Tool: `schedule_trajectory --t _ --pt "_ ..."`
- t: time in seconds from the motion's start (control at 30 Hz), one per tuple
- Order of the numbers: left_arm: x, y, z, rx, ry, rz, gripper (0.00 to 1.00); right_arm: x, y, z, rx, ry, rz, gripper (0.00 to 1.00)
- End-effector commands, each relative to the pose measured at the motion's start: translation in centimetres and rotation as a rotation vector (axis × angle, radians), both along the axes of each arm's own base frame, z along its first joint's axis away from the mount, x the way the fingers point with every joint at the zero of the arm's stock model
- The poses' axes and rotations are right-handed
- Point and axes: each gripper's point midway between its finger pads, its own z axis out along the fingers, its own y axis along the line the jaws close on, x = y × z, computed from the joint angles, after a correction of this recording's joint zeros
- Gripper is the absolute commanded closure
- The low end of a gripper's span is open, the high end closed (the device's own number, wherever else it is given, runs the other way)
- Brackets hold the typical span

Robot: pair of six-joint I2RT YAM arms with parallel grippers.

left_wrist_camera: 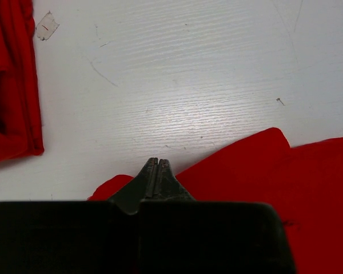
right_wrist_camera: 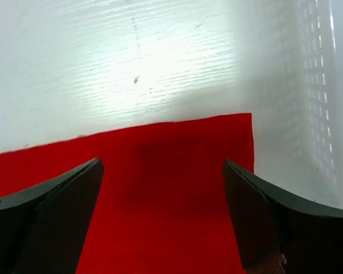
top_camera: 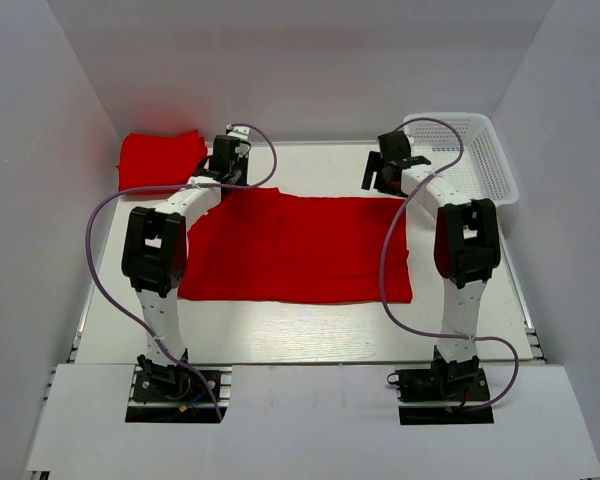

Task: Fold and stack the t-shirts
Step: Fold the tshirt

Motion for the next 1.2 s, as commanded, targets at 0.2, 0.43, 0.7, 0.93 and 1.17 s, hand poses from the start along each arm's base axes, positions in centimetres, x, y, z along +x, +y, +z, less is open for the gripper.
schedule_trajectory --t 0.2,0.43,0.7,0.93,1.17 --pt "0.6 0.7 3.0 0.002 -0.074 0.019 1.0 2.8 -2.0 -1.3 -0.079 -0.029 -0.157 0.1" --pt "0.8 0.6 2.4 0.005 -0.065 0.019 1.0 2.8 -3.0 -4.1 -0.142 0.008 -0.199 0.1" --pt "1.0 1.3 2.0 0.02 -0.057 0.03 1.0 3.0 -2.8 -6.0 -0.14 0.02 -0.213 0.14" --pt "1.0 1.3 1.5 0.022 -0.049 0.03 1.0 2.8 -3.4 -6.2 -0.164 0.024 -0.214 0.58" --pt "1.0 1.3 2.0 0.029 -0.058 0.024 1.0 2.9 -2.9 -4.7 -0.157 -0.006 -0.154 1.0"
